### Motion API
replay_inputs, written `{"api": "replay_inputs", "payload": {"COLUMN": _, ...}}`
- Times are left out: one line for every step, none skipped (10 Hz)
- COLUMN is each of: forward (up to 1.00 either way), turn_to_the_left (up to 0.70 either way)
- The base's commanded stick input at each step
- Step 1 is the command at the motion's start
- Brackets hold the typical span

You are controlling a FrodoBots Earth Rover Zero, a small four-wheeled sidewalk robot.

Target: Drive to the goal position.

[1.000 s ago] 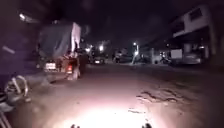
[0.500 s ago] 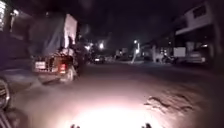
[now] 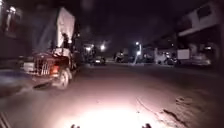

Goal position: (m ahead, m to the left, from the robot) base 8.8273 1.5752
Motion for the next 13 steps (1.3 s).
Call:
{"api": "replay_inputs", "payload": {"forward": 0.7, "turn_to_the_left": 0.0}}
{"api": "replay_inputs", "payload": {"forward": 0.7, "turn_to_the_left": 0.0}}
{"api": "replay_inputs", "payload": {"forward": 0.7, "turn_to_the_left": 0.0}}
{"api": "replay_inputs", "payload": {"forward": 0.7, "turn_to_the_left": 0.0}}
{"api": "replay_inputs", "payload": {"forward": 0.7, "turn_to_the_left": 0.0}}
{"api": "replay_inputs", "payload": {"forward": 0.7, "turn_to_the_left": 0.0}}
{"api": "replay_inputs", "payload": {"forward": 0.7, "turn_to_the_left": 0.0}}
{"api": "replay_inputs", "payload": {"forward": 0.7, "turn_to_the_left": 0.0}}
{"api": "replay_inputs", "payload": {"forward": 0.7, "turn_to_the_left": 0.0}}
{"api": "replay_inputs", "payload": {"forward": 0.7, "turn_to_the_left": 0.0}}
{"api": "replay_inputs", "payload": {"forward": 0.7, "turn_to_the_left": 0.0}}
{"api": "replay_inputs", "payload": {"forward": 0.7, "turn_to_the_left": 0.0}}
{"api": "replay_inputs", "payload": {"forward": 0.7, "turn_to_the_left": 0.0}}
